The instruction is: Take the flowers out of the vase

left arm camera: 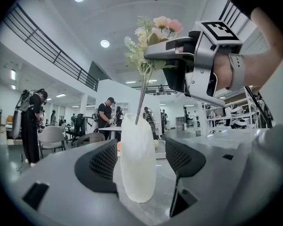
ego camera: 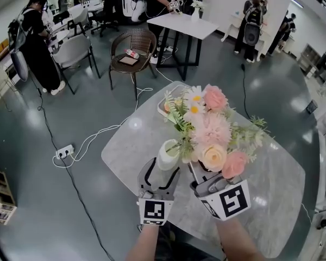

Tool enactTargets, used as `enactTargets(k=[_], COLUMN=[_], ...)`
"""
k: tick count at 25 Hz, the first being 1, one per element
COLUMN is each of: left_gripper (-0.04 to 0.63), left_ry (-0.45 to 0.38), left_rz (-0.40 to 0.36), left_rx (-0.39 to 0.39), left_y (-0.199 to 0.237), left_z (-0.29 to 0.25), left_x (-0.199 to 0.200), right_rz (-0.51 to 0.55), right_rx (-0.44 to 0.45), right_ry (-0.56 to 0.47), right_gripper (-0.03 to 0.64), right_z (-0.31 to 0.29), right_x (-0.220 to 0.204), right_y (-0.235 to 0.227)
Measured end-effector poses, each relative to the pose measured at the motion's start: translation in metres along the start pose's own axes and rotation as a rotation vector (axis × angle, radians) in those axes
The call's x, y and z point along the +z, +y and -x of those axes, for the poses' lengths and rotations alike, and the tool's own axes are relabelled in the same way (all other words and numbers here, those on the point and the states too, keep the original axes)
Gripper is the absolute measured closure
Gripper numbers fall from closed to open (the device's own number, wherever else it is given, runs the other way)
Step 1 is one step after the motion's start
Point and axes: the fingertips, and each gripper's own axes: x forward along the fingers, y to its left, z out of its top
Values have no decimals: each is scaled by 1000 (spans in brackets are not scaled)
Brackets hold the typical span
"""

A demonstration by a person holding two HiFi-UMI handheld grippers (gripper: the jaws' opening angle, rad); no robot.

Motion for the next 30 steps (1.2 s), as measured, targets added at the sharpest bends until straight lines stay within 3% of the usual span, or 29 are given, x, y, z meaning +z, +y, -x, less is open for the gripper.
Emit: enactTargets(k=[26, 30], left_gripper=[284, 317], left_ry=[-1, 2], left_rz=[-27, -30], left_rx=[-8, 10], left_y=[-4, -1], left_z=[28, 36], left_x=[23, 20], right_rz=[36, 36], right_rx=[-31, -37], right_ry=[-59, -60], right_gripper=[472, 472], right_z=[17, 27], right_x=[52, 51], right_y=[-2, 0])
